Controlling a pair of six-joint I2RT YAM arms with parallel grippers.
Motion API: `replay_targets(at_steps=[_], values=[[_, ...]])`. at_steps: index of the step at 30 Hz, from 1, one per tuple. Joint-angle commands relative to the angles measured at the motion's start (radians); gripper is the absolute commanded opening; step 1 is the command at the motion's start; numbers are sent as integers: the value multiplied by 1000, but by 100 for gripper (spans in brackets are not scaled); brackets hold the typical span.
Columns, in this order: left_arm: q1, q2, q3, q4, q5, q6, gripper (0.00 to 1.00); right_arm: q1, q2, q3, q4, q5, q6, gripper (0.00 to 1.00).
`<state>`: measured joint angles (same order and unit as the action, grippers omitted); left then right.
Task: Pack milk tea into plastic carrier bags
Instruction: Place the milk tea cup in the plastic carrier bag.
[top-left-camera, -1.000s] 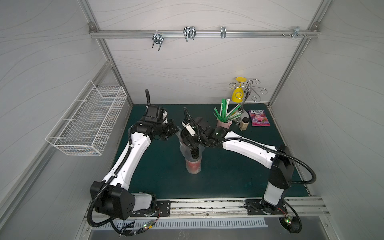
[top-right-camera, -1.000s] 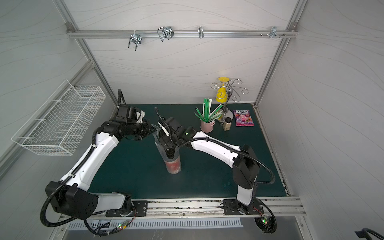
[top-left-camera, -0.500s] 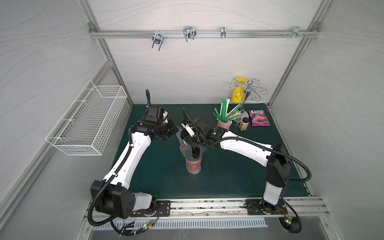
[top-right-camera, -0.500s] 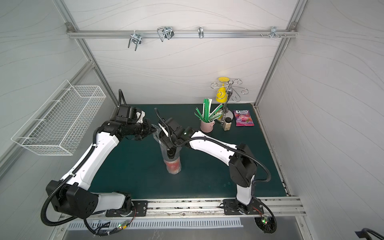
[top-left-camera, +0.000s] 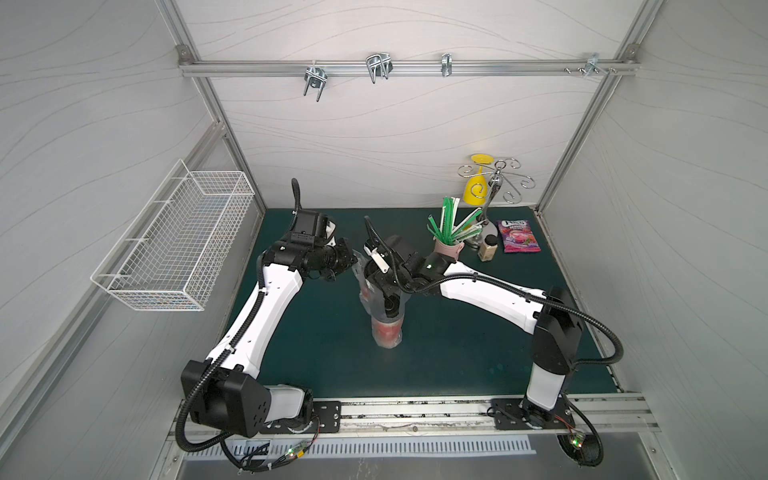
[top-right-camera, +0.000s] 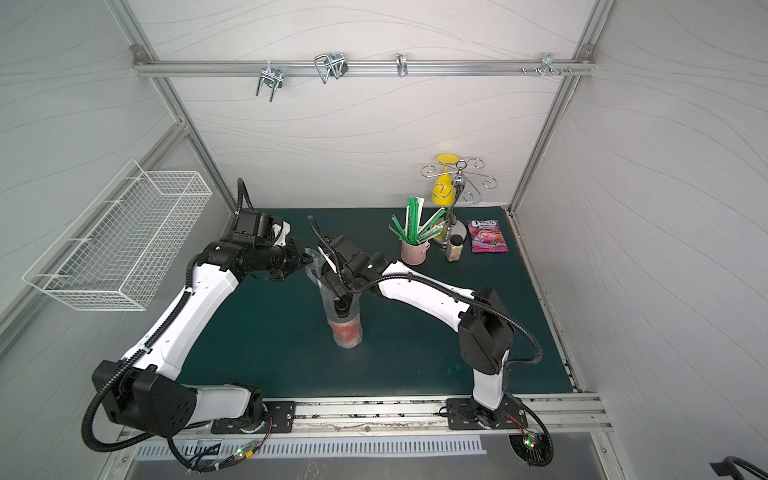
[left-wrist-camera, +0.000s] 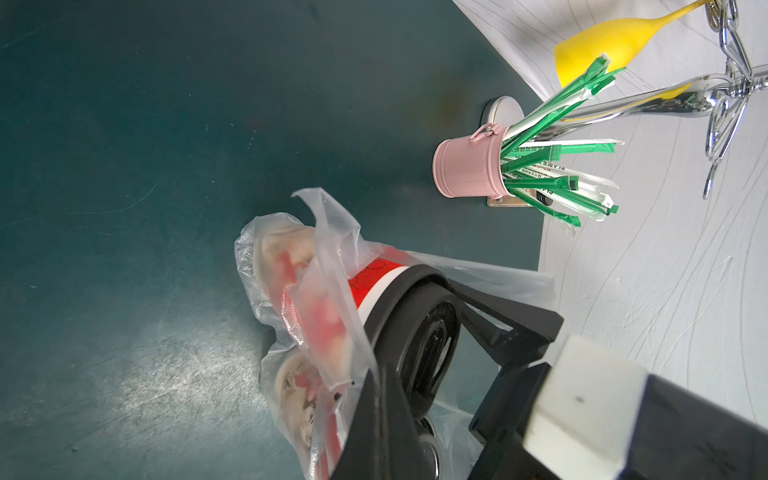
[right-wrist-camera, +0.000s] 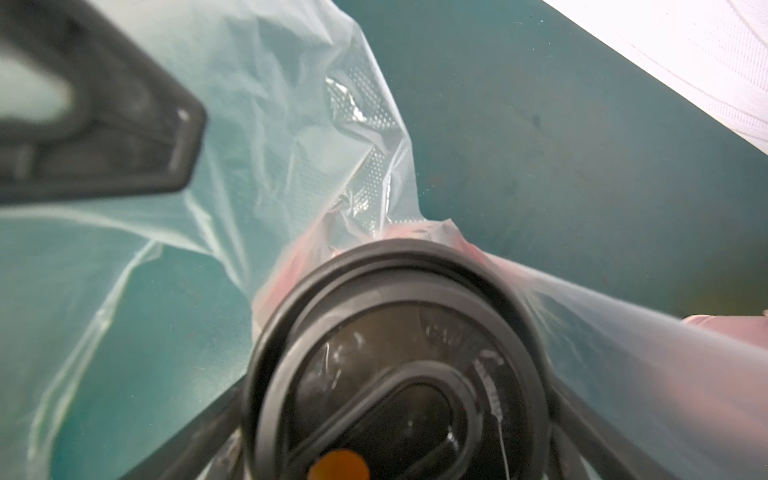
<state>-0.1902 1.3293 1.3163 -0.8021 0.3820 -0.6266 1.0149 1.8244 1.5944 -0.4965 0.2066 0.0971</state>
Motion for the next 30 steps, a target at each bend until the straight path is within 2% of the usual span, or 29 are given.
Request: replay_targets(at_steps=[1, 21, 26, 30], values=[[5, 3, 31, 28, 6, 20, 0, 13, -18, 39, -42, 18, -5, 99], [9, -9, 23, 24, 14, 49, 0, 21, -121, 44, -63, 8, -3, 99], [9, -13, 16, 26, 13, 57, 0, 20, -167, 21, -77, 63, 2, 99], [9, -15, 11, 29, 17, 62, 0, 11, -211, -2, -111, 177, 15, 99]])
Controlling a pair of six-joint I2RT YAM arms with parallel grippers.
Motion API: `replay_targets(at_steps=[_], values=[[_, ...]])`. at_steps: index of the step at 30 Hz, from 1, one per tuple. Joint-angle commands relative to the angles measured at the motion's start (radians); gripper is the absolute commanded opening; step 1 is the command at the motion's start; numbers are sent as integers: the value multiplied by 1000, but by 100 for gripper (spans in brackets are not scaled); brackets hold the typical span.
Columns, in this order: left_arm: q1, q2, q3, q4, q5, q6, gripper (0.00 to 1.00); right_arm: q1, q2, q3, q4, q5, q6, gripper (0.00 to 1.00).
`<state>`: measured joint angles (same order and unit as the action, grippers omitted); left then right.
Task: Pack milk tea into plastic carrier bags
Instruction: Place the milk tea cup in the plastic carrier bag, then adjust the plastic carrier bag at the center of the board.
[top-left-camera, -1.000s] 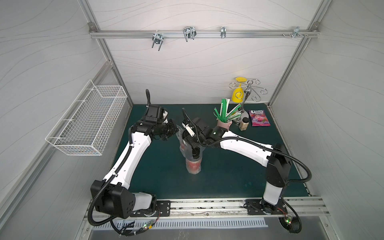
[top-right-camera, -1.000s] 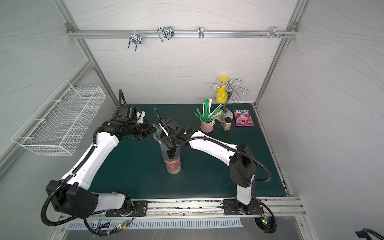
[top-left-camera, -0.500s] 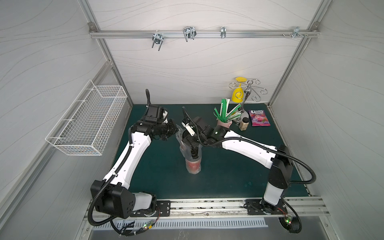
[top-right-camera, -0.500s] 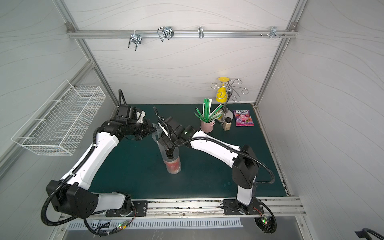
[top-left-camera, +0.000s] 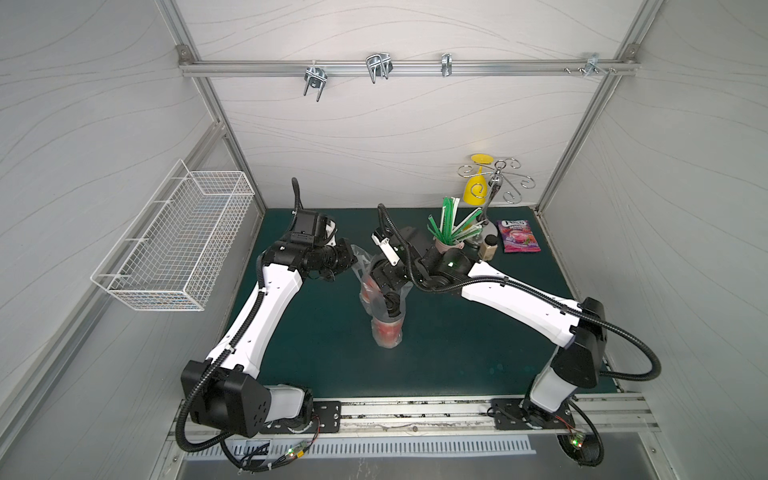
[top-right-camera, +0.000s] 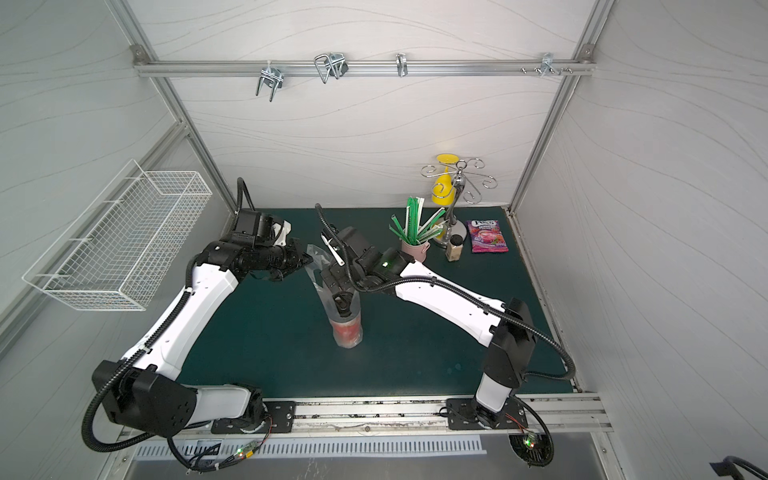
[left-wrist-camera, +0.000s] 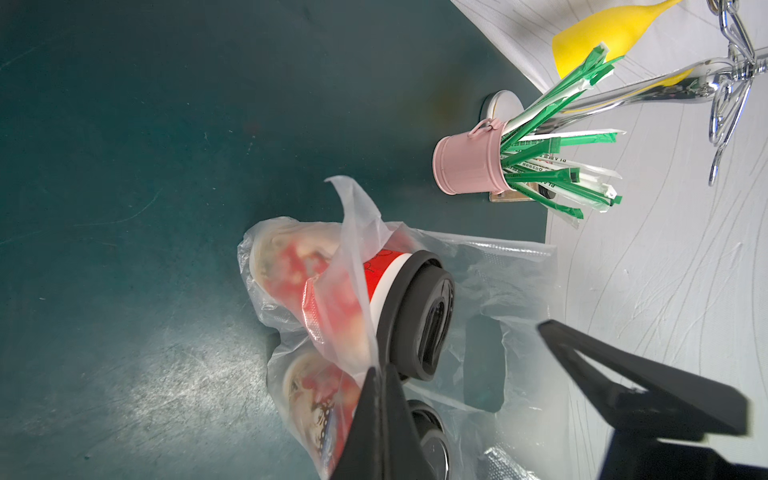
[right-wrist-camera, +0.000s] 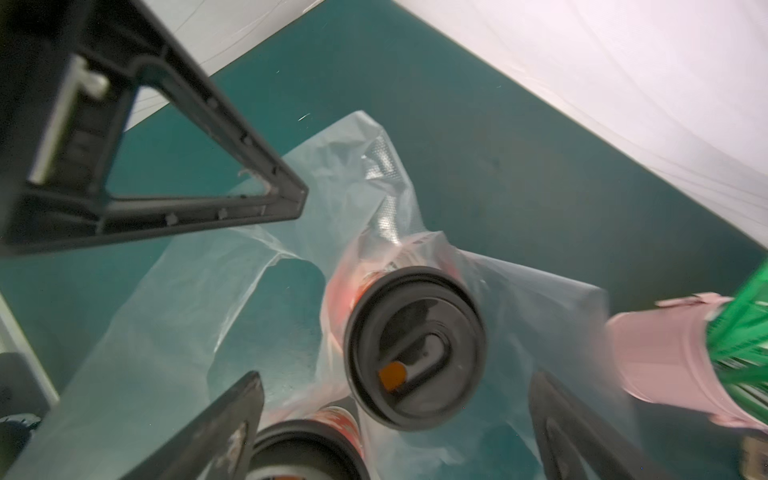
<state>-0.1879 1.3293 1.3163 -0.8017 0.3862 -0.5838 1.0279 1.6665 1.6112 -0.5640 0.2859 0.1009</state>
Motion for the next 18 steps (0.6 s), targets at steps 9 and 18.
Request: replay_targets(at_steps=[9, 18], values=[[8, -19, 3, 36, 17, 23, 0, -121, -64, -39, -176, -2, 114, 99], [8, -16, 7, 38, 19, 16, 0, -139, -65, -63, -150, -250, 211, 72]])
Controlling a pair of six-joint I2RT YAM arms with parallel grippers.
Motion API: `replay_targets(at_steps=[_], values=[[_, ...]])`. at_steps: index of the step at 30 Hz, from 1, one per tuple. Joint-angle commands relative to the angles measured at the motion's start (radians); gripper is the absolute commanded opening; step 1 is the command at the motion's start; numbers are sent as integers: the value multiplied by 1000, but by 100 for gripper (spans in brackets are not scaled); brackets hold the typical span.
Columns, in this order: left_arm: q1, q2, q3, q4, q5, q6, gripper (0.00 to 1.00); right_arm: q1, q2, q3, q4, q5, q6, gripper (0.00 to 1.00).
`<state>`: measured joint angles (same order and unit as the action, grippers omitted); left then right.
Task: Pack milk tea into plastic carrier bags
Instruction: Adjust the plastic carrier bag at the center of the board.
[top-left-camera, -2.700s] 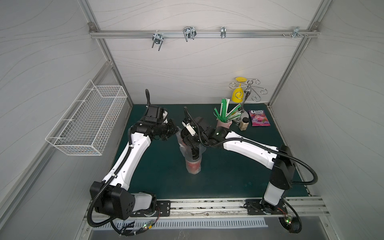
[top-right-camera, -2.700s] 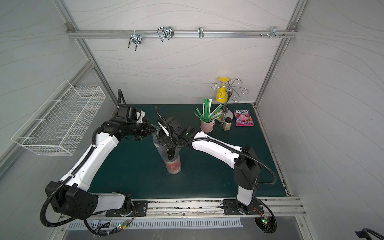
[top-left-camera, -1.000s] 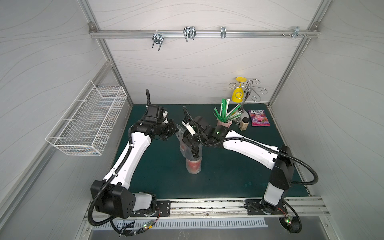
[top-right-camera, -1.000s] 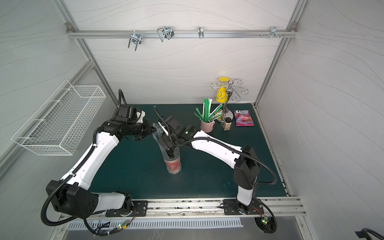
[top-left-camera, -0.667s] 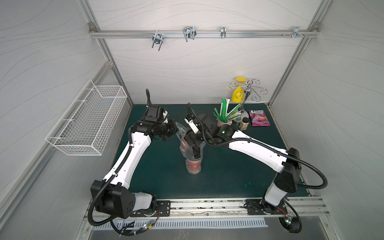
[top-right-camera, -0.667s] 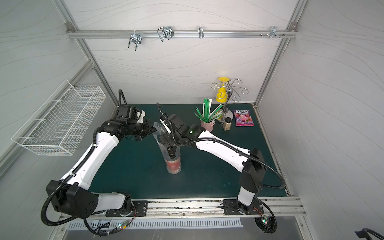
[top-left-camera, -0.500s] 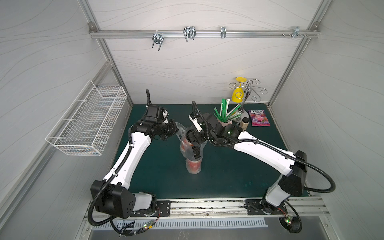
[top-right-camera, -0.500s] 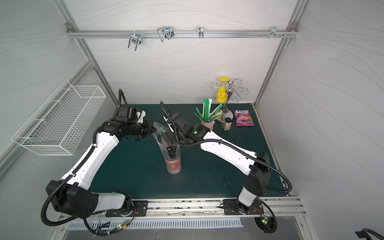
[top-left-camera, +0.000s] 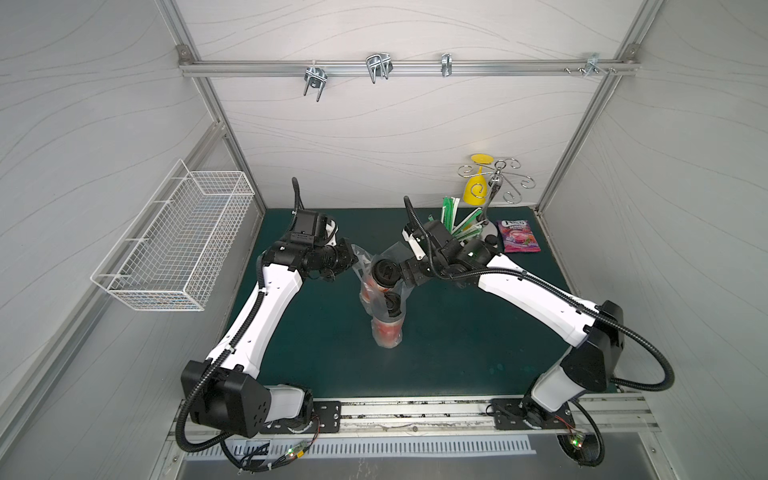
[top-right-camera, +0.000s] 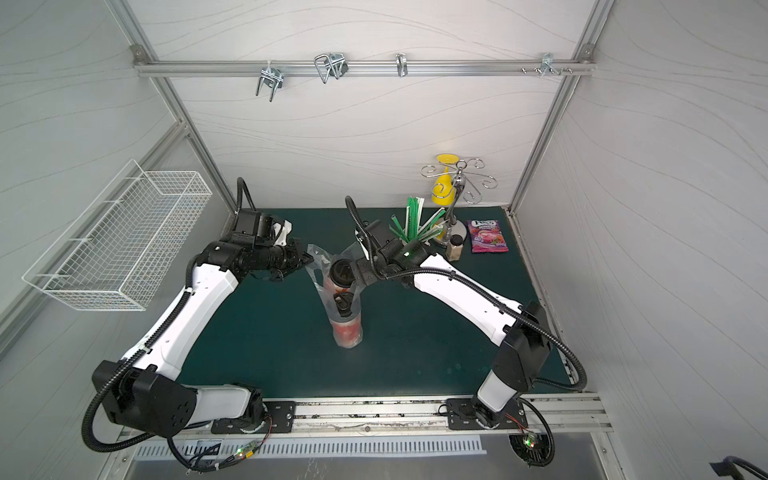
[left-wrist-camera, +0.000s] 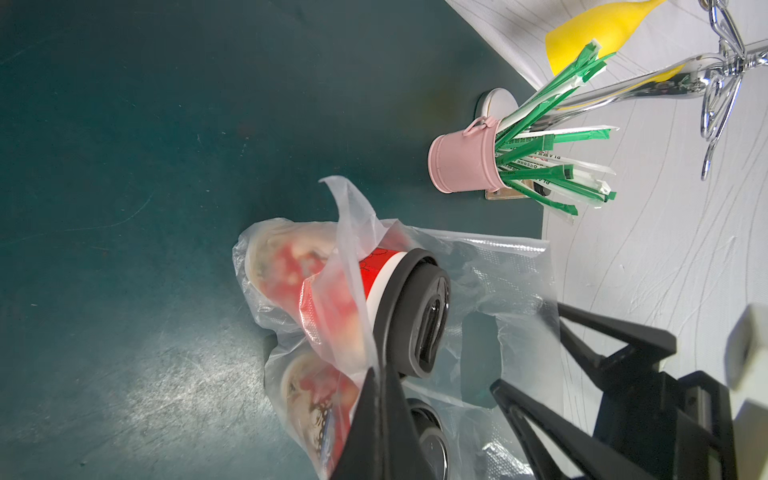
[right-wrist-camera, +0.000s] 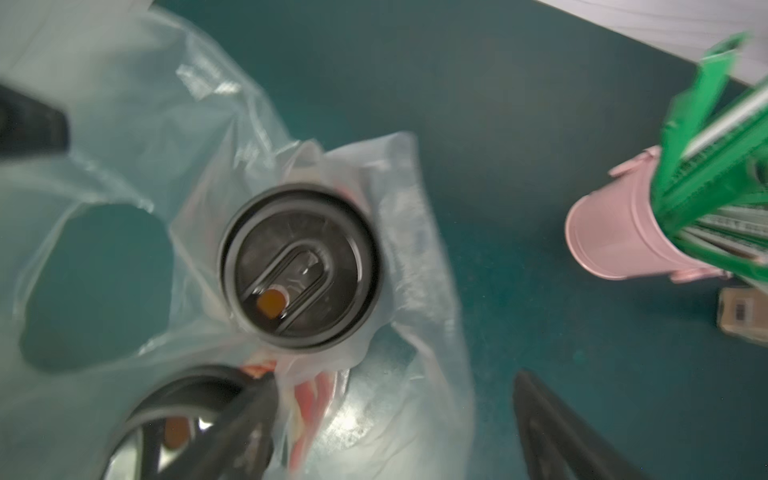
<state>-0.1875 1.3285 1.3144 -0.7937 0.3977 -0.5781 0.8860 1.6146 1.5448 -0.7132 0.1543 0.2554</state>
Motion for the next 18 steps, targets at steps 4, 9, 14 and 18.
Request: replay_targets(at_steps=[4, 9, 14, 18], values=[[8, -12, 20, 22, 10, 10, 0, 30, -17, 31, -21, -82, 79, 29], [8, -2, 31, 18, 18, 10, 0, 68, 3, 110, -98, 19, 92, 0], [8, 22, 47, 14, 42, 4, 0, 82, 53, 183, -194, 74, 115, 0], [9, 41, 72, 6, 53, -5, 7, 83, 32, 178, -180, 62, 117, 0]])
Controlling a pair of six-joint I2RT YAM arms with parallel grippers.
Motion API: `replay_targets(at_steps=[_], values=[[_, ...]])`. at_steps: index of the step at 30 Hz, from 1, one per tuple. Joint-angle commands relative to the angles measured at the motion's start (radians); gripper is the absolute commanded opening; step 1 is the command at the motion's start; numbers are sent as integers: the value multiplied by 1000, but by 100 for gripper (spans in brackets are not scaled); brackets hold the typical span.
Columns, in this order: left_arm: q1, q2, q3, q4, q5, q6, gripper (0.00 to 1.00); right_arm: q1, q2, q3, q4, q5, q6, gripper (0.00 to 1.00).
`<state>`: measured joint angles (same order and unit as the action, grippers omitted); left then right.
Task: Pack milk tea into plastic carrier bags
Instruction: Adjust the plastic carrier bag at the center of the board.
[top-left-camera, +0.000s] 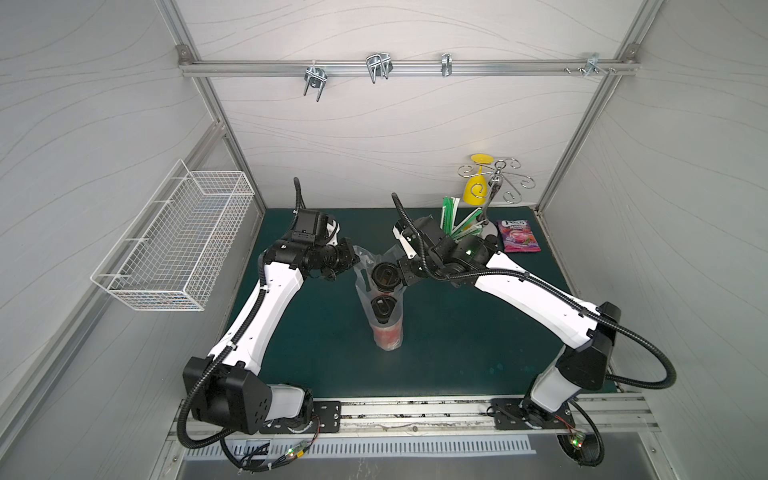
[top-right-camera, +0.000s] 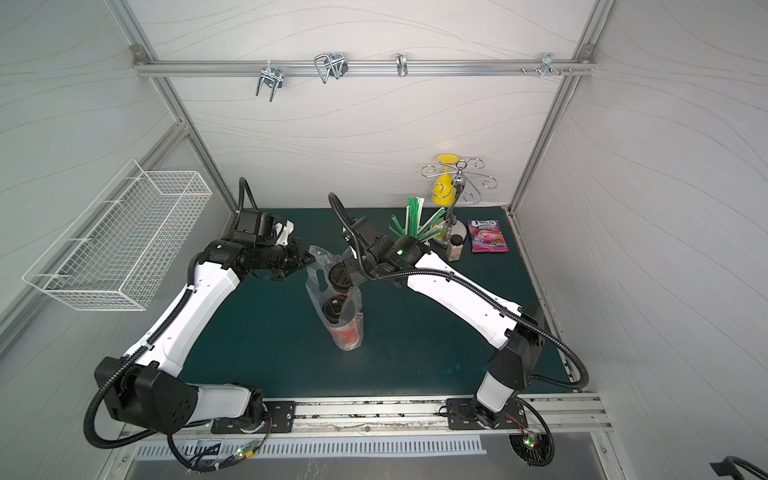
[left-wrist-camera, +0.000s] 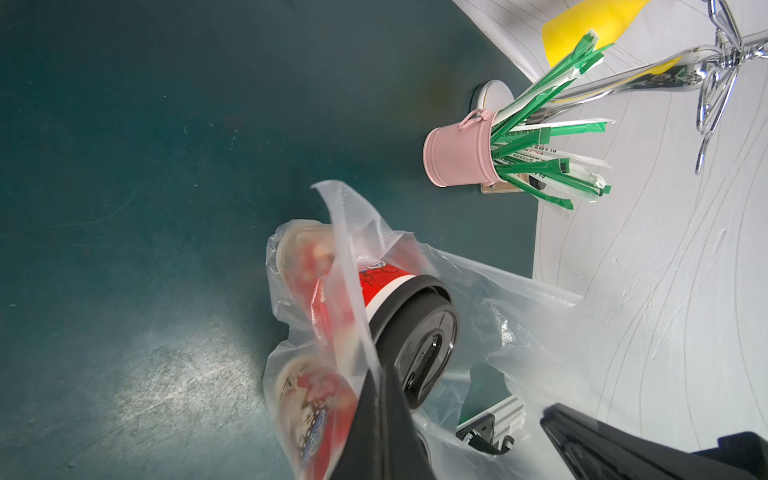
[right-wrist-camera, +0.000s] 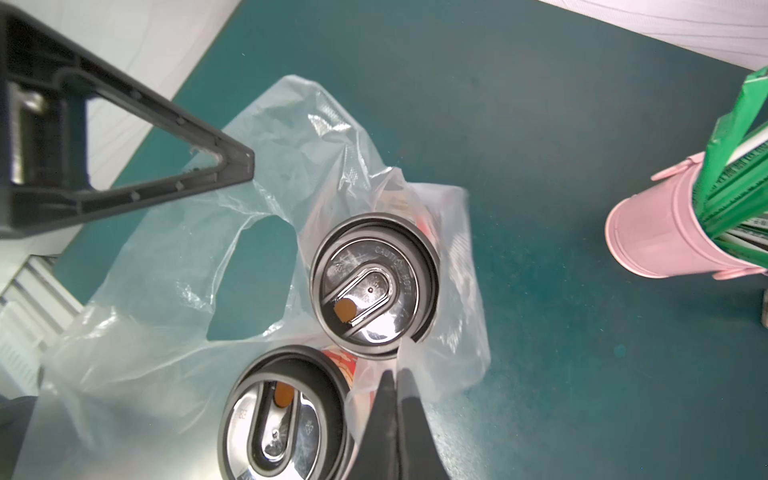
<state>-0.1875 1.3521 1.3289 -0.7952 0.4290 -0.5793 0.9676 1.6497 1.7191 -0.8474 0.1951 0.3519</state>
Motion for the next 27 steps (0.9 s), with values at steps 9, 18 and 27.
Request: replay_targets(at_steps=[9, 18, 27], values=[[8, -19, 87, -24, 50, 0, 81, -33, 0, -30, -6, -45, 2, 6], [-82, -148, -17, -105, -46, 52, 88, -36, -34, -33, 28, -52, -64, 27], [-129, -107, -28, -132, -94, 81, 42, -65, -102, -49, 53, -60, -115, 40]])
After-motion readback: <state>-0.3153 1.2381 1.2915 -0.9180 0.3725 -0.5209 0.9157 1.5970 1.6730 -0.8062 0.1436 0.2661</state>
